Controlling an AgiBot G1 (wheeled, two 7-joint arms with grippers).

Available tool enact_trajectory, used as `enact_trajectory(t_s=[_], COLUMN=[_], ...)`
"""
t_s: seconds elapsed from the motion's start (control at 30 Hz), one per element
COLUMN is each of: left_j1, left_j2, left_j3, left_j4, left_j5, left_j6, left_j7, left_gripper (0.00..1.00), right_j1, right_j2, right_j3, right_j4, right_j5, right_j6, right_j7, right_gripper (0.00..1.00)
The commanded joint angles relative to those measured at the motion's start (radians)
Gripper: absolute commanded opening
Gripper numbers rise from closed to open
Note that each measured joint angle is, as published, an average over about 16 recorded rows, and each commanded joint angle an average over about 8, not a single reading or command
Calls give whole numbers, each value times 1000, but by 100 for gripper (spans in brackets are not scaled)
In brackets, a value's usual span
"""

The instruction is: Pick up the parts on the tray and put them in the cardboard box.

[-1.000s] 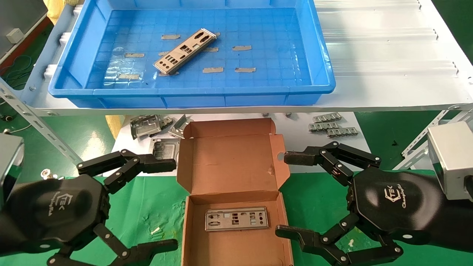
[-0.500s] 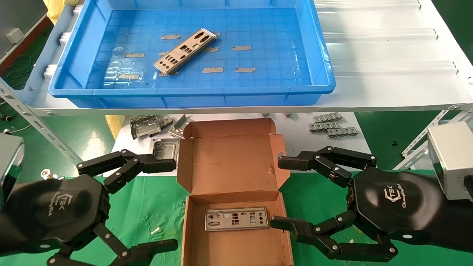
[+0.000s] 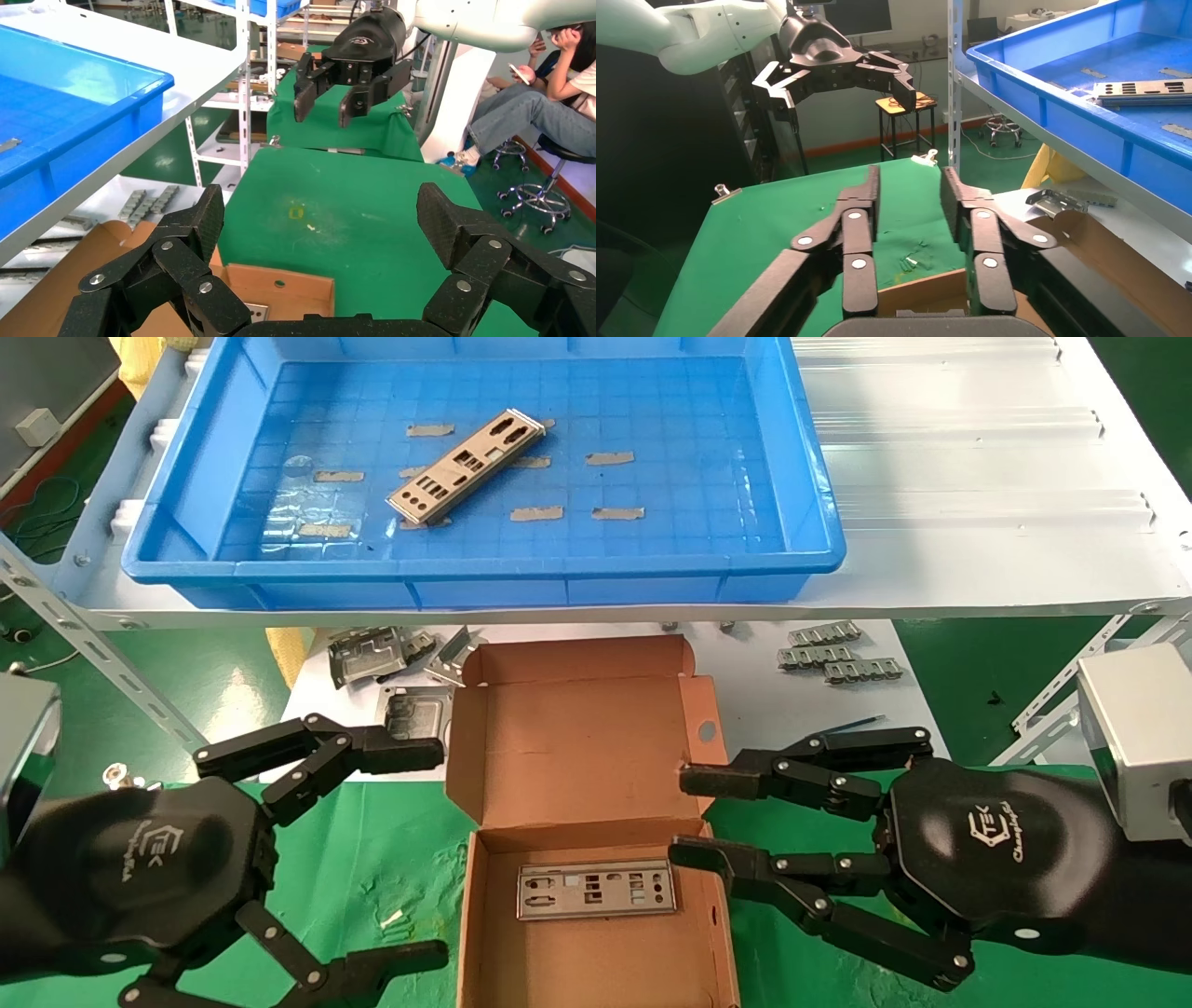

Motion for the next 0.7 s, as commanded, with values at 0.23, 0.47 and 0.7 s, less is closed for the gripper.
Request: enact_trajectory(t_s=[0.23,0.47,0.7], left_j1=[-8,-113,-297], left_j2=[3,31,100], left_j3=[0,14,62], left_j4=[-3,-7,66], left_j5=[-2,60,202], left_j6=[2,-25,-89], left_j7=[0,-11,-42], left_gripper=[100,100,100], right_j1=[0,0,0], right_j2=[0,0,0], right_j3=[0,0,0], right_j4=[0,0,0], right_j5=[0,0,0], right_j6=[0,0,0], right_j7=[0,0,0], right_gripper=[0,0,0])
